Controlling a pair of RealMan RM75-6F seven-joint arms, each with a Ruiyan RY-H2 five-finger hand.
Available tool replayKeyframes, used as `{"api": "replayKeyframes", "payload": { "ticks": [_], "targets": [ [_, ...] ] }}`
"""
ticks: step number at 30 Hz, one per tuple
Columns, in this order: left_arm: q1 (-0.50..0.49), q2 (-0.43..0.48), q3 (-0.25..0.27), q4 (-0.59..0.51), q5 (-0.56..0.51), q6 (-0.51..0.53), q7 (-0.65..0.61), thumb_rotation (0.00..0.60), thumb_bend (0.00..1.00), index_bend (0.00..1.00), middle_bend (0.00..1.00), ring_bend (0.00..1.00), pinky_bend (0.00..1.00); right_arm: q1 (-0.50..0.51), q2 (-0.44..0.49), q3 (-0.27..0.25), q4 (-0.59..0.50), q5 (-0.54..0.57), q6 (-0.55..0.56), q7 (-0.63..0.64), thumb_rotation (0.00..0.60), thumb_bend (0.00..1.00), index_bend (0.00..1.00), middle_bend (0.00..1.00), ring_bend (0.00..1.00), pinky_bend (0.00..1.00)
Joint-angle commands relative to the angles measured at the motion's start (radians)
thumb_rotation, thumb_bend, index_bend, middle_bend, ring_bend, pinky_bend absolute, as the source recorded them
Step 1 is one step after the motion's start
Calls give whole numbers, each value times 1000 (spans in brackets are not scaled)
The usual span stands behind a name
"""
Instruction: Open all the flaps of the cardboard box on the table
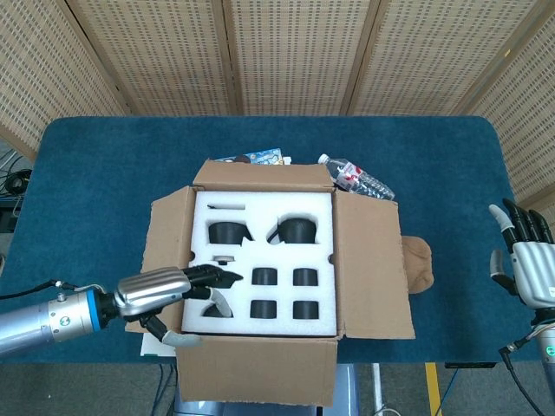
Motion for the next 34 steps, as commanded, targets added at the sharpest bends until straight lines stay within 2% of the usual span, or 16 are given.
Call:
{"api": "replayKeyframes", "payload": {
  "ticks": [1, 5, 8, 9, 14, 21, 34],
  "targets": [
    [251, -12, -77, -116, -387, 50, 630, 380, 267, 298, 0, 0, 0, 0, -6, -1, 7, -1, -1, 2, 600, 724, 0, 0, 0, 0],
    [380, -86, -93, -147, -510, 180, 985, 471, 264, 298, 0, 0, 0, 3, -15, -2, 17, -1, -7, 5, 600, 724, 0, 0, 0, 0],
    [473, -149, -99, -145, -560, 293, 1175, 484, 263, 298, 0, 0, 0, 6, -24, -2, 26, 0, -10, 5, 600, 724, 0, 0, 0, 0],
    [498, -165, -100, -142, -568, 322, 1202, 485, 262, 298, 0, 0, 0, 6, -27, -2, 27, -1, -9, 4, 600, 724, 0, 0, 0, 0],
    [593, -225, -102, -105, -581, 430, 1263, 488, 262, 297, 0, 0, 0, 3, -39, -6, 35, -6, -1, -7, 600, 724, 0, 0, 0, 0],
    [742, -335, -105, 14, -619, 572, 1332, 487, 261, 297, 0, 0, 0, -1, -59, -10, 44, -14, 14, -28, 600, 724, 0, 0, 0, 0],
    [840, -409, -119, 86, -638, 623, 1322, 488, 257, 296, 0, 0, 0, -18, -70, -19, 29, -36, 51, -63, 600, 724, 0, 0, 0, 0]
  ]
}}
